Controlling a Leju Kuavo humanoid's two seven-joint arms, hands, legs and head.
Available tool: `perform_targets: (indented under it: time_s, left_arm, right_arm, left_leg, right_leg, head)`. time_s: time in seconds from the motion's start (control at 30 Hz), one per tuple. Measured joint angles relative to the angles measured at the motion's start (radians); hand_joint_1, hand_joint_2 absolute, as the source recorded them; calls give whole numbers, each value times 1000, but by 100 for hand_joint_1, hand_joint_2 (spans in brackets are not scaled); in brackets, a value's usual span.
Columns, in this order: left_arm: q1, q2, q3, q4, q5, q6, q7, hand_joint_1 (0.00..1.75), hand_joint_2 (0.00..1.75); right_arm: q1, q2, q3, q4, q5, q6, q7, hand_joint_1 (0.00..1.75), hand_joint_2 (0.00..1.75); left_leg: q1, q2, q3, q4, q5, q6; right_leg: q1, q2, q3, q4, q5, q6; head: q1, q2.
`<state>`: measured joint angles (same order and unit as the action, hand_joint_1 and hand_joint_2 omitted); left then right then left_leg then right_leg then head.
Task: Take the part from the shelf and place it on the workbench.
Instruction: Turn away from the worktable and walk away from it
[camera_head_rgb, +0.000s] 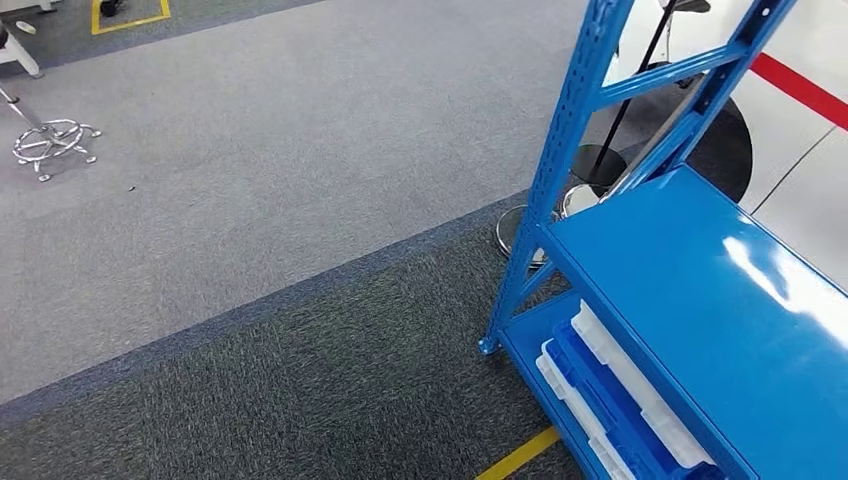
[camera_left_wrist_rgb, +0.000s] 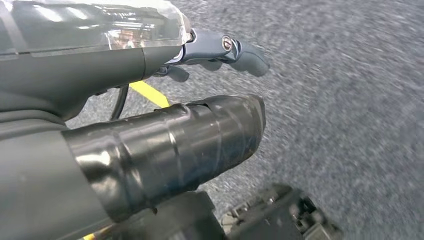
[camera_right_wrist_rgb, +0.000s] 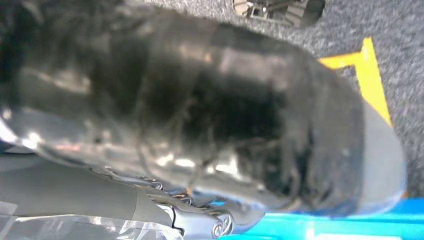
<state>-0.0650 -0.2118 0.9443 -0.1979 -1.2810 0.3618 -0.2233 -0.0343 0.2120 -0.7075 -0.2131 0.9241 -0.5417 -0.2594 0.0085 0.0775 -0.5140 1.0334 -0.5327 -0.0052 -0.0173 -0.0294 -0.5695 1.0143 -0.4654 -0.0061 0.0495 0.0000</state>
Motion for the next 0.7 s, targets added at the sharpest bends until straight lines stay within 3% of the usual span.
perform_targets:
  time_s: [0.07,0.1,0.13,0.17,0.2,0.23,0.3,0.37,0.43,0.5,0.57,0.63,0.67,0.7]
  left_arm:
    - [1,0,0,0,0,0,-1,0,0]
    - [3,0,1,0,0,0,-1,0,0]
    - [4,0,1,0,0,0,-1,0,0]
    - [5,0,1,0,0,0,-1,0,0]
    - [6,0,2,0,0,0,-1,0,0]
    - [7,0,2,0,0,0,-1,0,0]
    - [7,0,4,0,0,1,0,0,0]
    - [6,1,7,0,1,2,0,0,0]
    - [4,2,8,0,1,3,1,0,0]
    - [4,1,9,0,1,3,1,0,0]
    - [7,1,9,0,1,4,1,0,0]
    - [11,1,10,0,1,4,1,0,0]
    - [11,1,10,0,1,4,1,0,0]
    - [11,1,10,0,1,4,2,0,0]
  right_arm:
    - [-2,0,0,0,0,0,0,0,0]
    - [-3,-1,0,0,0,0,0,0,0]
    - [-2,-1,0,0,0,0,-1,0,0]
    - [-2,-1,0,0,0,-1,-1,0,0]
    - [-1,-1,0,0,1,-1,-2,0,0]
    - [-1,0,0,0,2,-1,-2,0,0]
    - [-1,0,0,0,5,-3,-2,0,0]
    - [-1,1,0,0,9,-7,-2,0,0]
    - [2,1,0,1,13,-11,-1,0,0]
    - [5,2,0,2,16,-13,-1,0,0]
    - [4,2,0,2,18,-13,-1,0,0]
    - [3,2,0,2,18,-13,-1,0,0]
    - [4,2,0,2,19,-13,-1,0,0]
    - [5,2,0,2,19,-13,0,0,0]
  left_leg:
    - [4,-48,-47,110,-66,-6]
    - [4,-61,-81,180,-98,-8]
    - [4,-66,-107,233,-113,-9]
    - [4,-68,-120,254,-107,-8]
    - [4,-70,-115,235,-81,-6]
    - [4,-76,-93,179,-41,-3]
    - [4,-114,-39,43,22,6]
    - [2,-141,-16,-20,37,13]
    - [2,-129,-12,-28,41,22]
    - [5,-108,-7,-40,52,36]
    - [6,-82,-8,-47,57,47]
    - [4,-55,-10,-46,56,49]
    - [3,-42,-11,-46,55,48]
    - [3,-30,-10,-45,53,47]
  right_leg:
    - [-1,21,-1,-3,5,-9]
    - [0,32,-3,-3,6,-12]
    - [2,45,-4,-2,6,-12]
    - [3,59,-4,0,6,-13]
    - [3,73,-4,2,6,-13]
    - [4,87,-4,5,5,-12]
    - [4,110,-7,9,5,-8]
    - [2,128,-12,11,6,4]
    - [1,141,-16,8,10,18]
    - [3,107,-28,30,-7,26]
    - [5,56,-72,126,-67,29]
    - [2,42,-130,250,-124,35]
    - [0,40,-143,279,-128,38]
    - [-2,36,-135,270,-113,40]
  head:
    - [-1,0]
    - [-2,0]
    - [-2,0]
    - [-2,0]
    - [-2,0]
    - [-2,0]
    - [-1,0]
    - [-1,0]
    - [-1,0]
    - [0,0]
    - [2,0]
    - [3,0]
    - [3,0]
    - [3,0]
